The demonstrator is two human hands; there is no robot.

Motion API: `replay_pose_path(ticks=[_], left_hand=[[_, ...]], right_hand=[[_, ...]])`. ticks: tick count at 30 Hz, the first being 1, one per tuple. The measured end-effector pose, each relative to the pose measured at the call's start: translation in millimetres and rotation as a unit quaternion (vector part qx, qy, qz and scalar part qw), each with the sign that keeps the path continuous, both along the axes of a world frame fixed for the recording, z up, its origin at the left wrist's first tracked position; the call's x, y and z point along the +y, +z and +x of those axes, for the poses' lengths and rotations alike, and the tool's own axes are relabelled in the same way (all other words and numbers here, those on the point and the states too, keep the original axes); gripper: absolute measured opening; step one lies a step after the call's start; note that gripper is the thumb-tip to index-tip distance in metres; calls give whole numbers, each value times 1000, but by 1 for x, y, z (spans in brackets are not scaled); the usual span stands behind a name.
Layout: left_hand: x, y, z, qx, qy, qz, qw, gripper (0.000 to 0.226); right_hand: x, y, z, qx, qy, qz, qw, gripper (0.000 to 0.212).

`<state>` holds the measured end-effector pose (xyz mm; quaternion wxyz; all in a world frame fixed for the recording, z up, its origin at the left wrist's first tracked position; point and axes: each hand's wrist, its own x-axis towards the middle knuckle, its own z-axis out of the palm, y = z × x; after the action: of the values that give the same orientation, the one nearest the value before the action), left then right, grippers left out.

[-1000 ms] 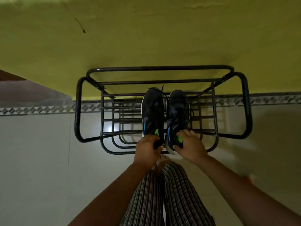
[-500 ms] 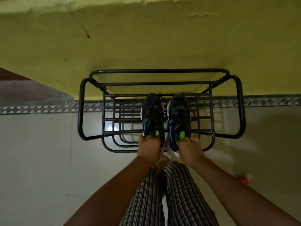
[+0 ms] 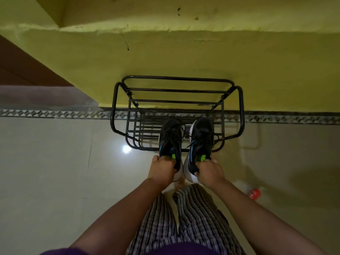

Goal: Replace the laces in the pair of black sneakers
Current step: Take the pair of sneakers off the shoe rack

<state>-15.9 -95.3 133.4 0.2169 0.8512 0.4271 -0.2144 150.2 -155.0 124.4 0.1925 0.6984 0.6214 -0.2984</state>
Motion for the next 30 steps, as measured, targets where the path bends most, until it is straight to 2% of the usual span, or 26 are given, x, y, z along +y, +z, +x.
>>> replay_pose_path(ticks=[9,18,25,30], left_hand=[[-79,5,-57,-25,-43,46,998,20],[-163,-1,-113,-24,-38,38,998,20],[-174,-24,-127,-21,-48,30,998,23],[-174,-59,-121,-42,-31,23,998,18]], right_hand=[[-84,16,-50,-27,23,20,999,28],[-163,20,-105,-16,3,4,1000,26],[-178,1,-111,-2,32,-21,999,26],[-171,-39,-103,24,39,-33,998,25]])
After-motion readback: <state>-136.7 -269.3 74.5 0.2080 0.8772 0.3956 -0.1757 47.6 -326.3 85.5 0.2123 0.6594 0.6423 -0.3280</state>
